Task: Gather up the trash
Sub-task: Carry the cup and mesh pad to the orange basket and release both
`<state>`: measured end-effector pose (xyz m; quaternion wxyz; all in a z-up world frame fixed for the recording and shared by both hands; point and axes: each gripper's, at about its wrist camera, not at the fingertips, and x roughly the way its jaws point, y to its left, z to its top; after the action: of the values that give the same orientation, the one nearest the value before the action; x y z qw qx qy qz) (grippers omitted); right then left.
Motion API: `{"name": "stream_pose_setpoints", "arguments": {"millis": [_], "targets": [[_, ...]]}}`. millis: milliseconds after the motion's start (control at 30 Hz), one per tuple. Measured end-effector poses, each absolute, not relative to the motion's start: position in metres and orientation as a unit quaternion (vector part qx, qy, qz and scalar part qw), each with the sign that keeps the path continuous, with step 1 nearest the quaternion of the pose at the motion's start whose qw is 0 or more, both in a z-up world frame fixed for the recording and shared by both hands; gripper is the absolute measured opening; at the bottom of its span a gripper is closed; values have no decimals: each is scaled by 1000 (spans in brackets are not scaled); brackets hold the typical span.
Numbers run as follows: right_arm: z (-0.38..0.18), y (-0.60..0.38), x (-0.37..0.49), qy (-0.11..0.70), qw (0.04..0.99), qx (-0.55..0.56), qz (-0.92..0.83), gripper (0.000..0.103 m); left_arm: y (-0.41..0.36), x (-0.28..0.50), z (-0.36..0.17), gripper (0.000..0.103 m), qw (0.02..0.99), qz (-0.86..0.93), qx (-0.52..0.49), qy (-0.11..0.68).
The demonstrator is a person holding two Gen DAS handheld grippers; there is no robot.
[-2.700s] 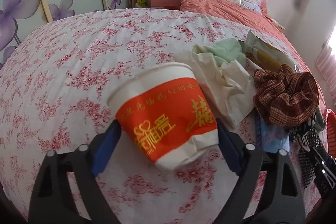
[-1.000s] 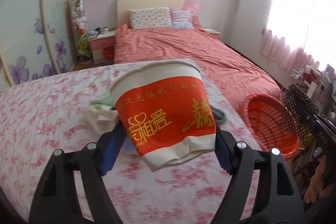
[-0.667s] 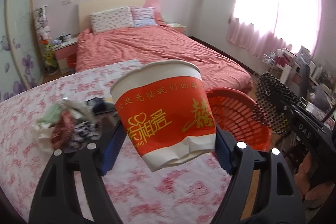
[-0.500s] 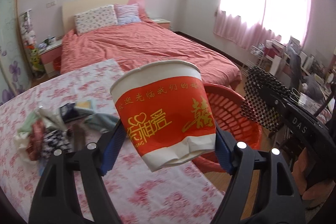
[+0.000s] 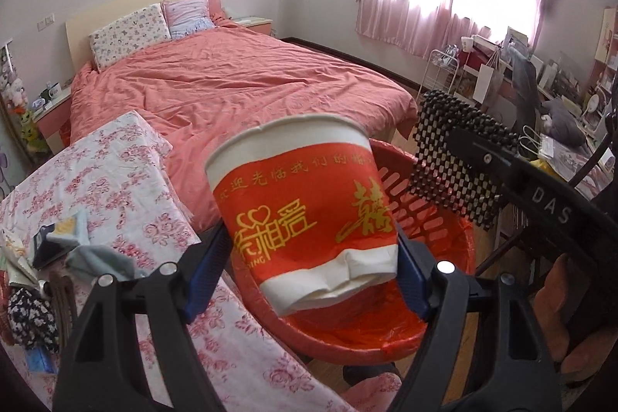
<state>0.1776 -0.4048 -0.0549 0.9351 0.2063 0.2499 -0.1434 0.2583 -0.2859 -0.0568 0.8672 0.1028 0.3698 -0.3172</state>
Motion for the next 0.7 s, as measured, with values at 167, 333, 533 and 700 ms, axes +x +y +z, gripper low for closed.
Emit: {"name": "stream_pose_setpoints", "arguments": {"millis": [167,333,533,700], "targets": [[-64,-413,182,262,929,215,-149,43,-284,270,-71,87,866,-301,107,384],[-63,-409,177,266,928,209,-156,54,-268,279,-77,87,869,-280,98,397],[-53,-398,177,269,932,182,-159,56,-230,271,-73,93,887,-239,98,383],[-44,-374,180,276,937,164,-140,56,-191,262,-67,94,900,-203,98,372]]}}
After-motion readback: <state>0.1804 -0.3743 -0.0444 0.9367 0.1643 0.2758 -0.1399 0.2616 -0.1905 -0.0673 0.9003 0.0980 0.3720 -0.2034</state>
